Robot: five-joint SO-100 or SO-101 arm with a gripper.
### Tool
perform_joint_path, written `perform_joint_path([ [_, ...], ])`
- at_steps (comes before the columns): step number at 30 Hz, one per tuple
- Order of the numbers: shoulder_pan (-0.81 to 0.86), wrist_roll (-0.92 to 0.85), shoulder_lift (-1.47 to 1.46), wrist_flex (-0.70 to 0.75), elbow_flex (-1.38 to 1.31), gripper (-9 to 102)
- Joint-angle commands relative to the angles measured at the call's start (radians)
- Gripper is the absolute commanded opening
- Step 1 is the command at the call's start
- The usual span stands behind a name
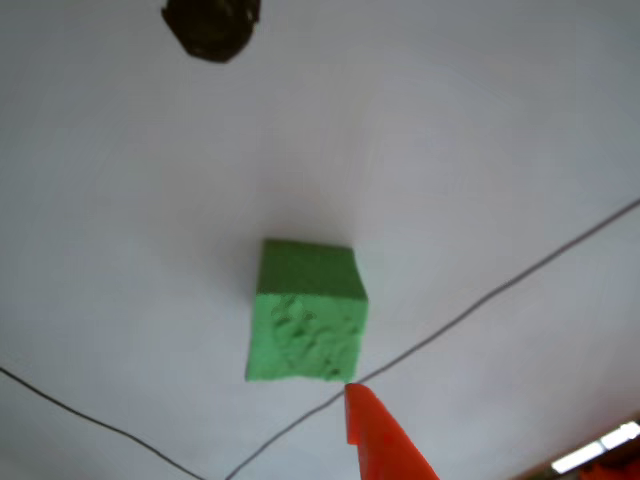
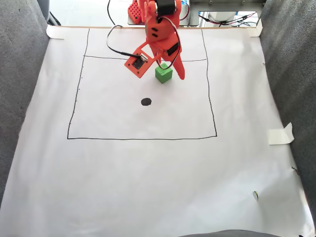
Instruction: Grasp the colored block, Place it on the black dot, and then return the arm to the default position.
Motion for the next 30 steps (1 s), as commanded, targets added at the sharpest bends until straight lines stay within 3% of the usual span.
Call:
perform_joint_path([
  [1,-0.006,0.032,0.061,0.023,-0.005,48],
  [18,0.012,0.046,0.000,-0.127,0.196,52],
  [30,0.021,0.057,0.000,-0.137,0.218,51],
])
